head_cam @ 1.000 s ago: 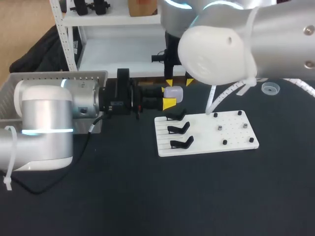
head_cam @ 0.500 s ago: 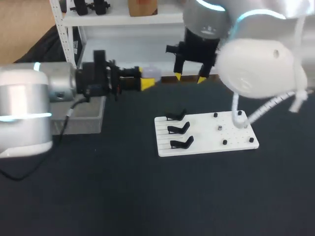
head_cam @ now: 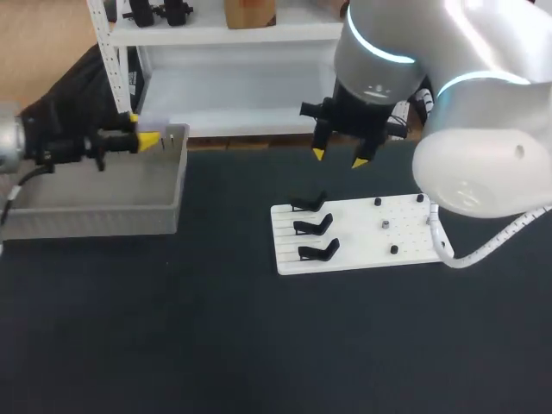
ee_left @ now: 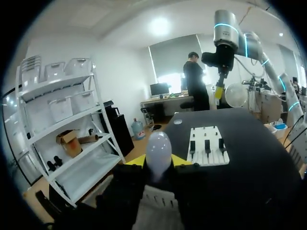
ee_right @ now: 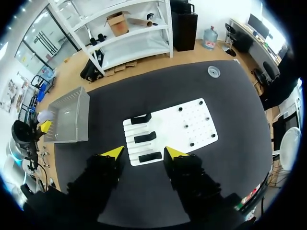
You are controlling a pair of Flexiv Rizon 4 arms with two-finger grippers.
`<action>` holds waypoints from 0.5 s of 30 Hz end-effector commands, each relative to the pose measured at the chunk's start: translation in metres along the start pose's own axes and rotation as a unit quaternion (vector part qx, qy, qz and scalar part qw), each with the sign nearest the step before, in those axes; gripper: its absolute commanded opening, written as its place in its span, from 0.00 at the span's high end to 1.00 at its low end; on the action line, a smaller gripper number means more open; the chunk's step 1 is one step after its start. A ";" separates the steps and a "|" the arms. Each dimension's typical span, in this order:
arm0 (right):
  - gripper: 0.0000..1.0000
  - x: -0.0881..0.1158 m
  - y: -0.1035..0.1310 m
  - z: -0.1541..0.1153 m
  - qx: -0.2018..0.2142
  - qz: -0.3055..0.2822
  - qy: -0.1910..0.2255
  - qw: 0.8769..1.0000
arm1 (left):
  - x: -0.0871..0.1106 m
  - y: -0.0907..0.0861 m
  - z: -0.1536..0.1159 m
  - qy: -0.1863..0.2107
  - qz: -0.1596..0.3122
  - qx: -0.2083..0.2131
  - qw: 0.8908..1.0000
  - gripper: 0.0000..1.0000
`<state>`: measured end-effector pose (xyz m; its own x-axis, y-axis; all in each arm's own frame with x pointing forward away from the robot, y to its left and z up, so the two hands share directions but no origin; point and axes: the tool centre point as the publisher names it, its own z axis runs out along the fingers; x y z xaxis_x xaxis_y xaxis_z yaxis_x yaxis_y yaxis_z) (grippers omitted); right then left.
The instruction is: Pick up each earbud case from the left stands, insert the matching earbuds, close the lid, and place the case in the box.
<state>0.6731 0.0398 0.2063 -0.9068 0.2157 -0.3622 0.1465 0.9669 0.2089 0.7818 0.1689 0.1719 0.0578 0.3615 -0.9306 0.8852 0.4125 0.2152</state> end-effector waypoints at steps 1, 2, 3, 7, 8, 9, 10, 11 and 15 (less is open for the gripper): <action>0.49 0.005 0.000 0.000 0.005 0.006 0.002 1.000 | 0.031 0.022 -0.019 0.023 -0.005 0.000 1.000 1.00; 0.49 0.006 -0.001 0.000 0.007 0.007 0.005 1.000 | 0.040 0.026 -0.021 0.048 -0.007 -0.001 0.999 1.00; 0.49 0.008 -0.001 0.001 0.010 0.008 0.007 1.000 | 0.048 0.031 -0.024 0.047 -0.012 -0.002 0.999 1.00; 0.50 0.011 -0.003 0.001 0.013 0.014 0.011 1.000 | 0.073 0.041 -0.034 0.097 -0.031 -0.004 0.995 1.00; 0.50 0.012 -0.003 0.001 0.013 0.016 0.012 1.000 | 0.078 0.042 -0.035 0.103 -0.033 -0.003 0.994 1.00; 0.49 0.013 -0.003 0.001 0.013 0.016 0.012 1.000 | 0.083 0.043 -0.035 0.116 -0.033 -0.005 0.993 1.00; 0.49 0.013 -0.003 0.002 0.014 0.016 0.012 1.000 | 0.090 0.043 -0.035 0.124 -0.039 -0.005 0.991 1.00; 0.49 0.013 -0.003 0.002 0.014 0.017 0.013 1.000 | 0.095 0.044 -0.035 0.129 -0.040 -0.006 0.991 1.00; 0.48 0.014 -0.002 0.002 0.012 0.018 0.014 1.000 | 0.114 0.040 -0.031 0.130 -0.057 -0.005 0.990 1.00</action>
<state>0.6609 0.0406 0.1989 -0.9119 0.2456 -0.3288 0.1871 0.9619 0.1995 0.8010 0.2534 0.0924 -0.1565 0.5148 -0.8429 0.8619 0.4879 0.1380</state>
